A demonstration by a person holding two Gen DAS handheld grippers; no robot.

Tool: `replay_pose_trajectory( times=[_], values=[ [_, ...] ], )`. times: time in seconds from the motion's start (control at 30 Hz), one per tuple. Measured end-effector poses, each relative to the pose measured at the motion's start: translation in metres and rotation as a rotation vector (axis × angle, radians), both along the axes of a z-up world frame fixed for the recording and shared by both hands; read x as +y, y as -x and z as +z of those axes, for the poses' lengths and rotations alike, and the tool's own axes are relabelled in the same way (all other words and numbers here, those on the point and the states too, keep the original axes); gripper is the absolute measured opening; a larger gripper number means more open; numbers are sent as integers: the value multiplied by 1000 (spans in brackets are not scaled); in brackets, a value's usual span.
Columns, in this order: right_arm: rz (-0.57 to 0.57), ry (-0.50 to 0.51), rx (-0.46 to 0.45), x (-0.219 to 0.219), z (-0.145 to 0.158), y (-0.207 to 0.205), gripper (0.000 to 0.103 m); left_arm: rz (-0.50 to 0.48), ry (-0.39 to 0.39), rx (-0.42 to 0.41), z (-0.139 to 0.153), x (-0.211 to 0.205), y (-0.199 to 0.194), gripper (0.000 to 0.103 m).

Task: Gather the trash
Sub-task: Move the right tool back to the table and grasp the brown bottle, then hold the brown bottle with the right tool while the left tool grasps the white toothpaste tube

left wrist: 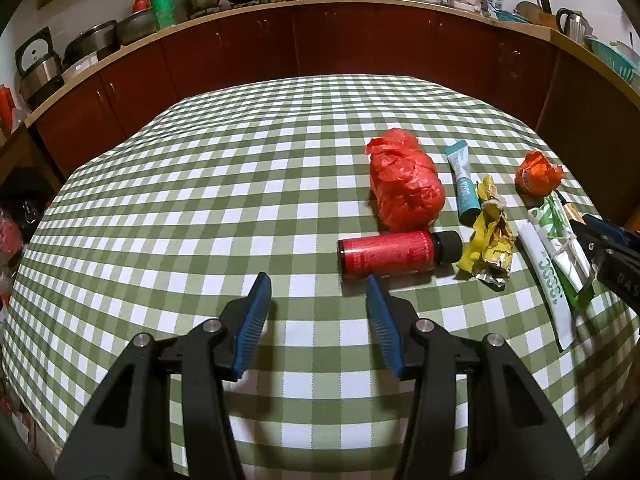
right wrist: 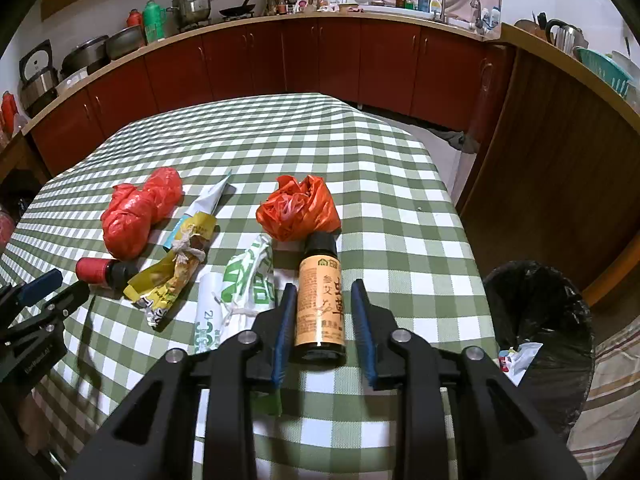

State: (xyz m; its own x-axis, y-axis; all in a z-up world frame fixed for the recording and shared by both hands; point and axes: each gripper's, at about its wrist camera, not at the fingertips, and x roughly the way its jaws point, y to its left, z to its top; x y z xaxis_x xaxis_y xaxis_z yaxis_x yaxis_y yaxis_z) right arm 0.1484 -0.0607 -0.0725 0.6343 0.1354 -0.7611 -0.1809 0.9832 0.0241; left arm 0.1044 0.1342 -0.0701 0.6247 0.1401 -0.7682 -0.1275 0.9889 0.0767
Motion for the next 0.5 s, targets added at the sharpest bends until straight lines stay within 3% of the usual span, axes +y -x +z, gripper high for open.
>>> replay_pose_trajectory(
  times=[0.5],
  values=[
    [-17, -35, -64, -18, 12, 22, 25, -20, -30, 0, 2, -13, -3, 50]
  ],
)
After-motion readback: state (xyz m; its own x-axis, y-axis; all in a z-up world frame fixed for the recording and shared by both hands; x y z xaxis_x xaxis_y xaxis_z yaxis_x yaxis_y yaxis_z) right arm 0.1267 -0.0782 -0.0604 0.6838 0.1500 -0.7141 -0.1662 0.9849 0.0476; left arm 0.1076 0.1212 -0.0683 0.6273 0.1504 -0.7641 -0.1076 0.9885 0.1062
